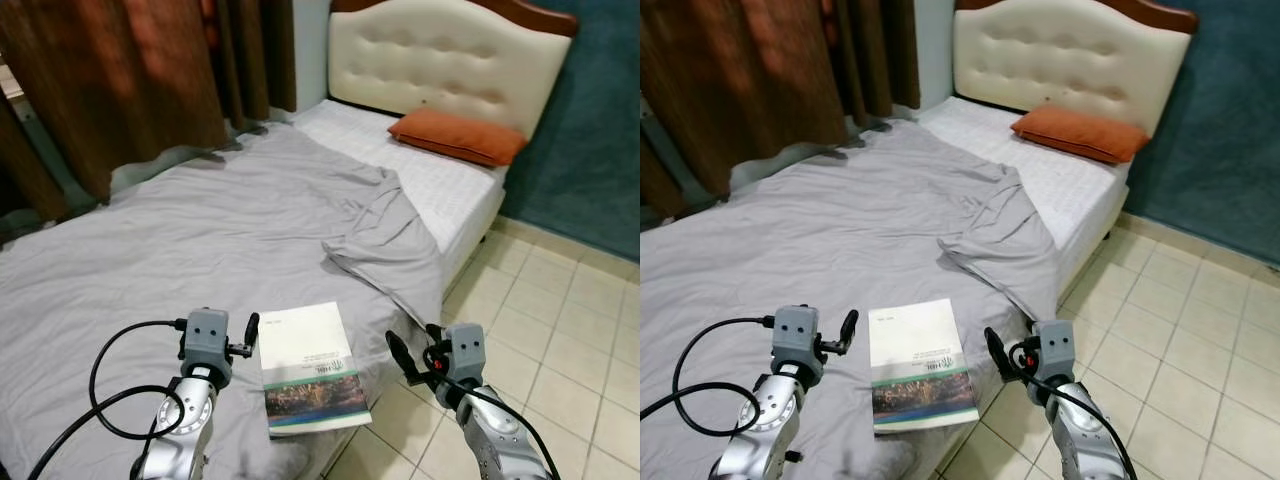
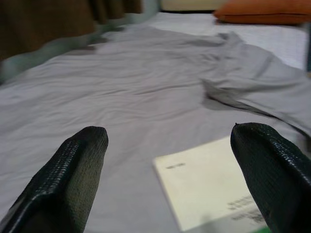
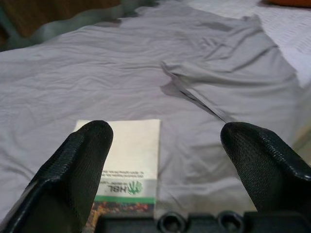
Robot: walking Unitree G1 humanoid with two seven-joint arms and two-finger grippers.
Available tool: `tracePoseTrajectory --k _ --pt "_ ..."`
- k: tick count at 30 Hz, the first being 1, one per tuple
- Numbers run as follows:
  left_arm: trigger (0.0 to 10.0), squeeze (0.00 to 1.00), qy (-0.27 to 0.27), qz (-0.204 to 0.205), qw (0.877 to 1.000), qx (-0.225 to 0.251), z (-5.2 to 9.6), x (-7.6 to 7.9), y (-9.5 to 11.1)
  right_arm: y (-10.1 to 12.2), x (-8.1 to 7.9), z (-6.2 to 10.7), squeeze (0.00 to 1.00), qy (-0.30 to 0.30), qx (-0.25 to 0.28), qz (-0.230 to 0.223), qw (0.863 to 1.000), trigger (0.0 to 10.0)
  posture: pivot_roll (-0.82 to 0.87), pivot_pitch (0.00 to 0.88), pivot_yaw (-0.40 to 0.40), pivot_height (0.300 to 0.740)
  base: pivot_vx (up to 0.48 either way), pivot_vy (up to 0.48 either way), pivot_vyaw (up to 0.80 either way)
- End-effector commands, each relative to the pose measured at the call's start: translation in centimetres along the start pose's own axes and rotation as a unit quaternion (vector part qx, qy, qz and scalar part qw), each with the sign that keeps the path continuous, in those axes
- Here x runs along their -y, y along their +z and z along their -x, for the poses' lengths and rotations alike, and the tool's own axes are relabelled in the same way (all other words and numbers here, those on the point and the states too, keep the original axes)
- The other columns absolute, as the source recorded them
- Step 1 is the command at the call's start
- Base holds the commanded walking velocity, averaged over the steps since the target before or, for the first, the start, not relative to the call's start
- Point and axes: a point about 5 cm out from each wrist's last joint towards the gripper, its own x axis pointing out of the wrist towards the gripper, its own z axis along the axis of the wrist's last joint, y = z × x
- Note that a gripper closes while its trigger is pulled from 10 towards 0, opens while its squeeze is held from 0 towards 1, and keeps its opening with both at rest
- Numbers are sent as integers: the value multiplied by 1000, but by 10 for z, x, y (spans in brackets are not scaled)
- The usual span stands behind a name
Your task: Clean up the room
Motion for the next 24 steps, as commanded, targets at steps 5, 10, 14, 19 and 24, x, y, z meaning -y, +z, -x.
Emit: tracePoseTrajectory --k 5,10,14,19,24 --pt "10000 0 -24 -19 999 9 -4 9 8 -6 13 1 0 -61 -23 -6 998 10000 -66 0 34 740 0 0 0" --pt "10000 0 -78 -58 993 65 -4 14 34 -10 13 -4 0 -93 -30 -14 995 10000 -23 79 53 740 0 0 0" --pt "10000 0 -148 -129 974 114 11 17 59 -14 5 -4 0 -102 -28 -17 994 10000 39 161 88 740 0 0 0" --pt "10000 0 -185 -165 962 117 39 12 65 -25 -1 -2 0 -111 -37 -37 992 10000 118 287 156 740 0 0 0" --pt "10000 0 -187 -170 962 104 78 -6 85 -25 -5 -5 0 -135 -16 -55 989 10000 208 417 230 740 0 0 0"
